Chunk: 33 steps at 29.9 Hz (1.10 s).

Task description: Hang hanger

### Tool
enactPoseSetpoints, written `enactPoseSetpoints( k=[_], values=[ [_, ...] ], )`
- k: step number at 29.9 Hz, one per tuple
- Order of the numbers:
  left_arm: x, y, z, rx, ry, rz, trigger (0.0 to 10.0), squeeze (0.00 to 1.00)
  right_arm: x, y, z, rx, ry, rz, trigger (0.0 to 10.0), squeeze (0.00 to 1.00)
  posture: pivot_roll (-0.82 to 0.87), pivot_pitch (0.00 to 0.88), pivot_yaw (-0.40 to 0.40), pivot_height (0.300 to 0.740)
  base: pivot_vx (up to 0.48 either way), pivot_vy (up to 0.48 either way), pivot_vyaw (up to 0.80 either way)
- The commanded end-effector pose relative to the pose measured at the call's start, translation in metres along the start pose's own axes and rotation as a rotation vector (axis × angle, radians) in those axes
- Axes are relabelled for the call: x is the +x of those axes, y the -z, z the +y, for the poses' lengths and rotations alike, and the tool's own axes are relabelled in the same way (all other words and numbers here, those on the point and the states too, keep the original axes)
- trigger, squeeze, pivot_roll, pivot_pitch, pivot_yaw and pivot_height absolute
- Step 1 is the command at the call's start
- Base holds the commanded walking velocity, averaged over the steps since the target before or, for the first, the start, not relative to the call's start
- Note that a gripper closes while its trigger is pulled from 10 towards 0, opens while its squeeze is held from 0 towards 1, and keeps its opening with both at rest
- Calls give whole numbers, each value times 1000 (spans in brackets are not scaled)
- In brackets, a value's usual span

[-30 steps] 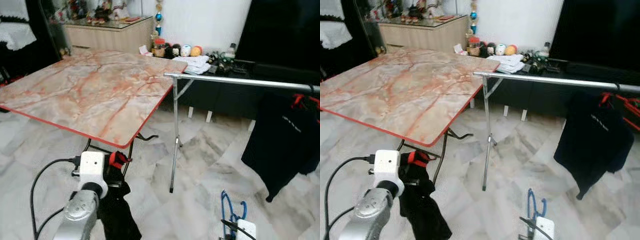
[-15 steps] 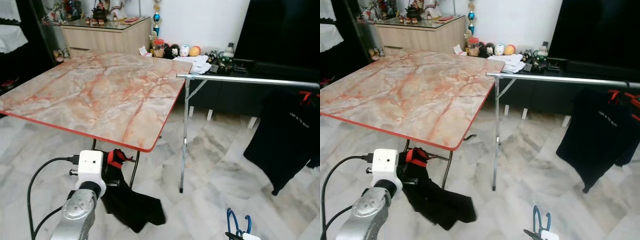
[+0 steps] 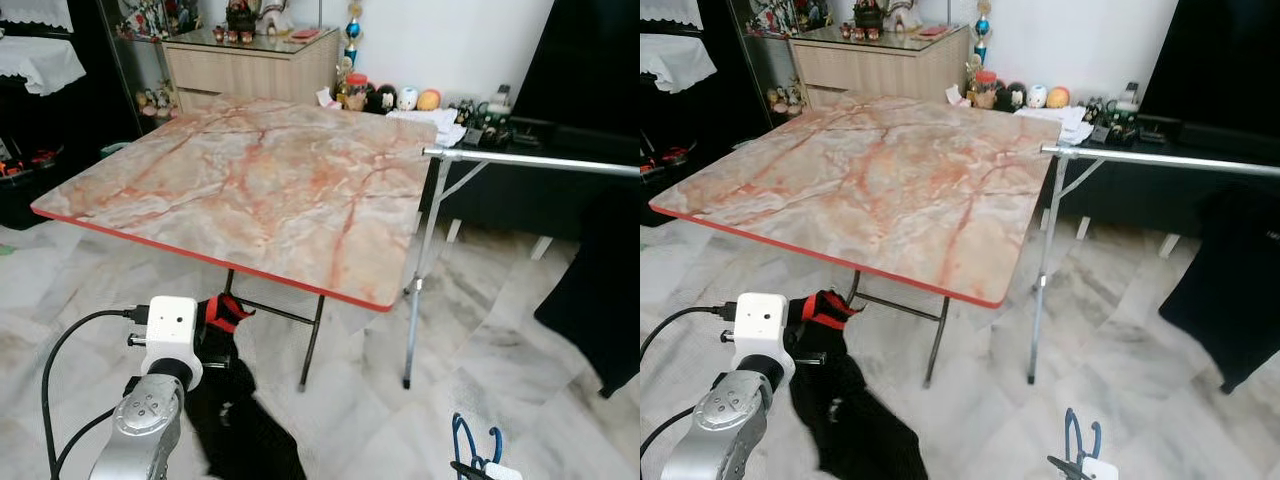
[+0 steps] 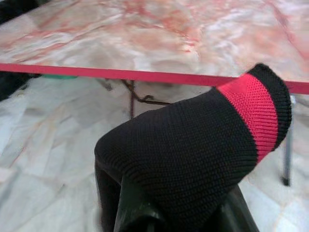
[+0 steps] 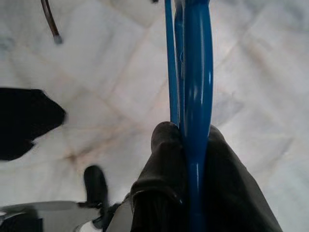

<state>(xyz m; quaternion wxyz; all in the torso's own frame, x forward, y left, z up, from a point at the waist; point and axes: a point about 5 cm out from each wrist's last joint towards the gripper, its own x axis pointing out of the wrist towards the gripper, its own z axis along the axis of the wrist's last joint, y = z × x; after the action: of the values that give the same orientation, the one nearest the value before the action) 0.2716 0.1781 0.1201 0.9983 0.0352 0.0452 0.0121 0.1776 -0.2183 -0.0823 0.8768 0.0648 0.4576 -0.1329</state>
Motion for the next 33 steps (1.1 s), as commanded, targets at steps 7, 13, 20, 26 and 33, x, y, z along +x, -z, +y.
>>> enactPoseSetpoints(
  k=[7,13,20,26,33],
  values=[
    [-4,-19,3,-23,2,-101,10000,0,3,-18,6,-34,-14,-39,10000,0,204,0,-4,740,0,0,0],
    [-4,-19,0,-18,14,-105,10000,0,3,-43,3,-179,1,-142,10000,0,195,0,-2,740,0,0,0],
    [-5,-20,-3,-12,24,-115,10000,0,-3,-33,-24,-251,67,-212,10000,0,188,0,-9,740,0,0,0],
    [-3,-26,-3,-15,15,-155,10000,0,-2,-29,-20,-196,56,-189,10000,0,183,0,-2,740,0,0,0],
    [-2,-29,3,-4,7,-169,10000,0,-1,-22,12,-185,-15,-180,10000,0,185,0,10,740,179,0,0]
  ],
)
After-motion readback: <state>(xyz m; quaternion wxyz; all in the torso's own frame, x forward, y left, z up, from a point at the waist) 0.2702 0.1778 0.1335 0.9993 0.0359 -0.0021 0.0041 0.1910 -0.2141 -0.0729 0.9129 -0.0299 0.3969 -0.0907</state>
